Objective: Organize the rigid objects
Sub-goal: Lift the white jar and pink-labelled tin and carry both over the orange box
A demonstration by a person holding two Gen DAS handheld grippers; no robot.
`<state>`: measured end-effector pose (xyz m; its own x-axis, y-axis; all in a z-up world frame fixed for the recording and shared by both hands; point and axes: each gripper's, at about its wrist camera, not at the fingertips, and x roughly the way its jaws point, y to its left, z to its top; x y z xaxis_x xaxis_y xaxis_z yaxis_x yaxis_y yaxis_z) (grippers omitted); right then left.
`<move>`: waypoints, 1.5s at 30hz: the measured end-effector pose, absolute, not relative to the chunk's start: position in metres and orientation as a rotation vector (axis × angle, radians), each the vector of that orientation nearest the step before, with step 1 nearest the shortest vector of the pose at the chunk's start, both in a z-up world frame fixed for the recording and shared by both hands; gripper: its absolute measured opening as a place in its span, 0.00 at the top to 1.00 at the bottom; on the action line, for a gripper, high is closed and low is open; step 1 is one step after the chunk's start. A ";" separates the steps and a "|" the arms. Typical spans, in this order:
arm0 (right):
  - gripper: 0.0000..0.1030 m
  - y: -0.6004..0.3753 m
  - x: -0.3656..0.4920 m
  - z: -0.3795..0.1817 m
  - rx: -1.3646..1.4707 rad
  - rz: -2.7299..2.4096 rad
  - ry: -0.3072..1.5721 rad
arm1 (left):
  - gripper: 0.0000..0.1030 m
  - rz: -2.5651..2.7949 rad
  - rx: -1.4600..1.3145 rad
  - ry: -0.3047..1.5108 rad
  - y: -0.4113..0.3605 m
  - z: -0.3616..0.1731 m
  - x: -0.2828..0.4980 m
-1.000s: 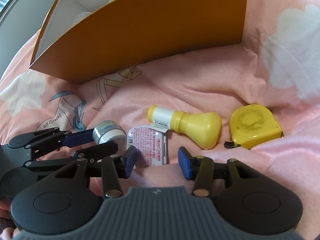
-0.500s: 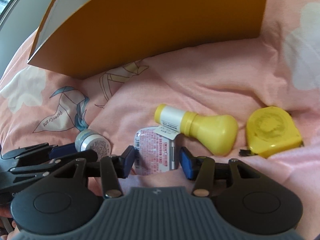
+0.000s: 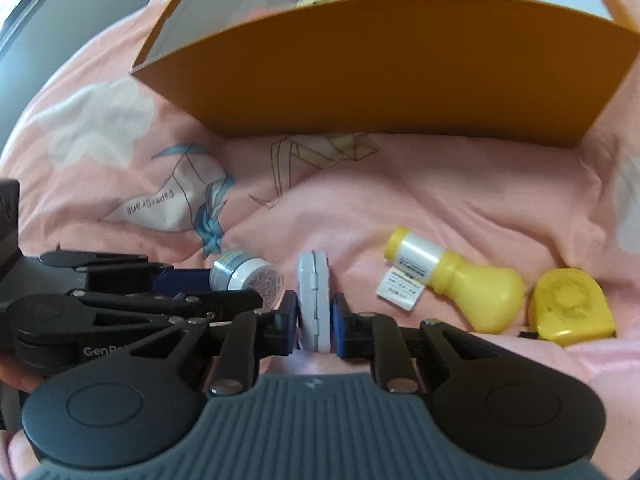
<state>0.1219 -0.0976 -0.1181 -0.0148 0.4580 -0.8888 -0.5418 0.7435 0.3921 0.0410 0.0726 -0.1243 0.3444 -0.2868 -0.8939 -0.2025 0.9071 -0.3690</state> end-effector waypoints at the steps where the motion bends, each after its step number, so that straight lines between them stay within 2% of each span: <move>1: 0.84 -0.096 0.123 -0.120 -0.075 0.798 1.377 | 0.62 -0.056 -0.461 1.234 0.073 -0.125 0.042; 9: 0.84 -0.100 0.126 -0.125 -0.030 0.798 1.404 | 0.64 -0.048 -0.457 1.225 0.073 -0.124 0.041; 21: 0.84 -0.132 0.139 -0.085 0.040 0.751 1.277 | 0.64 -0.046 -0.404 1.109 0.072 -0.085 0.038; 34: 0.84 -0.145 0.151 -0.008 0.029 0.761 1.040 | 0.64 -0.087 -0.311 0.926 0.059 -0.015 0.053; 45: 0.84 -0.135 0.178 0.042 -0.010 0.789 0.906 | 0.64 -0.138 -0.315 0.818 0.084 0.037 0.097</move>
<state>0.1778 -0.1355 0.0416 0.3612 0.6083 -0.7068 -0.6165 0.7244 0.3085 0.0974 0.0836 0.0369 0.6782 -0.2415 -0.6941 0.0001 0.9445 -0.3285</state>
